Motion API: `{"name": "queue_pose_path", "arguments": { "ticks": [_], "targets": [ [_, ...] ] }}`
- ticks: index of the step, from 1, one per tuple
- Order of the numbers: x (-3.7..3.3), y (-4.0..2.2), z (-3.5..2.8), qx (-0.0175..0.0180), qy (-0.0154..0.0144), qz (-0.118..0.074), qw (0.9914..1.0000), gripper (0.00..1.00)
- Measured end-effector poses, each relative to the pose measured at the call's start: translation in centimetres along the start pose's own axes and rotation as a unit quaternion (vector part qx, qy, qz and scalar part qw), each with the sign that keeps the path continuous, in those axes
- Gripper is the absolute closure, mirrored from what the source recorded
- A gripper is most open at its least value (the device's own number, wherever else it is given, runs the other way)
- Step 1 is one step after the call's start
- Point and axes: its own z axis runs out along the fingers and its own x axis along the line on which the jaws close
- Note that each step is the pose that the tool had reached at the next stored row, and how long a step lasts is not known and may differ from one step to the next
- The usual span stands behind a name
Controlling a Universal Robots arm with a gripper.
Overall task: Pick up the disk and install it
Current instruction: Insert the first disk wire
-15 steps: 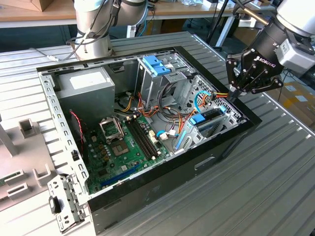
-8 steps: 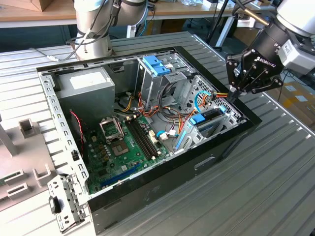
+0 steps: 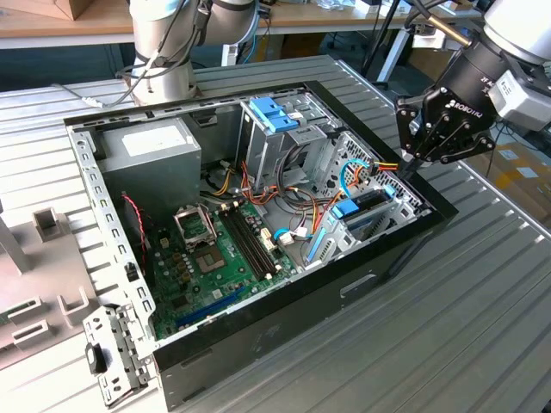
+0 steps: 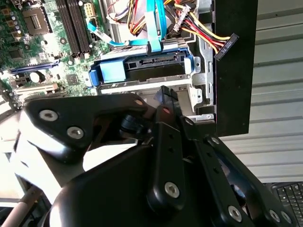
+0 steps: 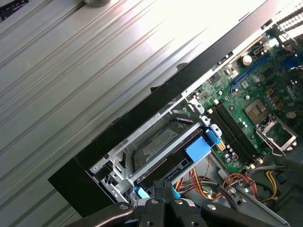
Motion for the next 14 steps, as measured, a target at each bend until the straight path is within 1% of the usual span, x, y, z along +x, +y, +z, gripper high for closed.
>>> {"name": "queue_pose_path", "arguments": {
  "ticks": [4, 5, 6, 7, 8, 14],
  "targets": [
    [0.0, 0.0, 0.0, 0.0, 0.0, 0.0, 1.0, 0.64],
    [0.0, 0.0, 0.0, 0.0, 0.0, 0.0, 1.0, 0.64],
    [0.0, 0.0, 0.0, -0.0001, 0.0, 0.0, 1.0, 0.58],
    [0.0, 0.0, 0.0, 0.0, 0.0, -0.001, 1.0, 0.58],
    [0.0, 0.0, 0.0, -0.0001, 0.0, -0.001, 1.0, 0.52],
    [0.14, -0.13, 0.08, -0.0001, 0.0, -0.001, 1.0, 0.52]
  ]
}}
